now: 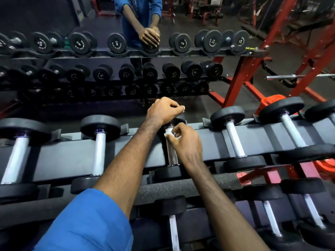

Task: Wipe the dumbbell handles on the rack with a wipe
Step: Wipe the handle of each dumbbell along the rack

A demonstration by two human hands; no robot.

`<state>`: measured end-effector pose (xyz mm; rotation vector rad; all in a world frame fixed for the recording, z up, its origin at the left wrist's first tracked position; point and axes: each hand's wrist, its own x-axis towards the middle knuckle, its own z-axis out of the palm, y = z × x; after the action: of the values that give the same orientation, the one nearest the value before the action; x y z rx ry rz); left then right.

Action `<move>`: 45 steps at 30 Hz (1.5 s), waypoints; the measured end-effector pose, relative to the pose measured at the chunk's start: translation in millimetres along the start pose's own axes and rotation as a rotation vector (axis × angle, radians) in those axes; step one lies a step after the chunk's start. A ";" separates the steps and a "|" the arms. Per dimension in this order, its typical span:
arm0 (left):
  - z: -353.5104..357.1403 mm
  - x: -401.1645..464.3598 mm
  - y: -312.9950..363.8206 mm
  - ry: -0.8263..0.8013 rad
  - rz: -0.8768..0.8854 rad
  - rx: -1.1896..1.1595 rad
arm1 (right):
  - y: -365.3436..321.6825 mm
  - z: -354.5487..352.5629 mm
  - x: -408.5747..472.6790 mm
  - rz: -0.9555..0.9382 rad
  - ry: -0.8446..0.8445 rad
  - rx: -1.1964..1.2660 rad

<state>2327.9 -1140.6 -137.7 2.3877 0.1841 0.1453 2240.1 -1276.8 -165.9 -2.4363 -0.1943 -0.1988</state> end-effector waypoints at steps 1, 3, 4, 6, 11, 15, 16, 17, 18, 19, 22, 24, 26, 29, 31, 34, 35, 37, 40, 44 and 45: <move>-0.2 -0.8 -0.9 0.000 -0.002 -0.002 | -1.6 1.0 1.9 -0.004 0.000 0.008; -0.2 -1.7 -2.0 -0.001 -0.005 -0.003 | 4.7 1.4 -2.8 0.003 -0.045 0.033; -1.0 -2.1 -0.3 0.004 -0.004 0.002 | 10.8 0.8 -7.9 0.012 -0.080 0.063; -2.5 -3.2 2.6 0.008 -0.006 0.020 | 22.6 -1.2 -17.1 0.031 -0.118 0.145; -6.1 -16.7 9.1 0.009 0.000 -0.049 | 28.8 -8.0 -18.3 0.118 -0.056 0.314; -29.5 -38.1 0.2 0.054 0.027 -0.204 | 26.7 -4.7 -19.3 0.117 -0.128 0.330; -36.3 -43.5 -4.9 0.075 0.027 -0.206 | 28.3 -3.5 -18.9 0.117 -0.143 0.357; -44.4 -48.0 -11.1 0.099 0.030 -0.195 | 29.5 -3.3 -17.9 0.133 -0.157 0.402; -51.6 -50.8 -19.5 0.117 0.033 -0.180 | 31.5 -3.5 -16.9 0.174 -0.180 0.477; -60.0 -53.6 -27.8 0.132 0.041 -0.165 | 33.1 -4.5 -16.0 0.230 -0.211 0.578; -83.0 -62.7 -49.4 0.175 0.076 -0.131 | 39.0 -9.5 -16.3 0.410 -0.359 0.888; -97.8 -68.9 -61.4 0.207 0.095 -0.125 | 41.8 -12.4 -16.9 0.471 -0.432 0.981; -111.6 -71.9 -75.9 0.231 0.100 -0.078 | 43.6 -14.7 -18.2 0.505 -0.442 1.020; -136.1 -74.3 -103.6 0.216 0.115 0.038 | 34.9 -16.0 -25.4 0.522 -0.369 0.995; -150.0 -74.6 -121.4 0.203 0.111 0.111 | 27.5 -18.3 -30.6 0.504 -0.273 0.930; -173.8 -70.7 -152.0 0.139 0.117 0.161 | 5.1 -20.4 -37.7 0.391 -0.006 0.768; -177.6 -69.4 -160.1 0.104 0.117 0.158 | -5.3 -21.7 -40.2 0.337 0.080 0.687; -182.0 -64.6 -171.2 0.027 0.125 0.128 | -37.6 -19.0 -44.8 0.234 0.193 0.541; -178.6 -57.7 -170.0 -0.065 0.191 0.156 | -95.4 4.0 -57.6 0.101 0.151 0.499; -172.3 -53.0 -168.4 -0.143 0.232 0.110 | -154.0 68.3 -77.4 -0.004 -0.011 0.479; -169.8 -52.5 -169.8 -0.145 0.242 0.088 | -161.3 81.6 -80.9 -0.008 -0.056 0.449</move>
<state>2234.1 -913.5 -132.1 2.4906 -0.1707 0.0774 2137.8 -1108.7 -143.4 -1.9954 -0.2450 -0.0793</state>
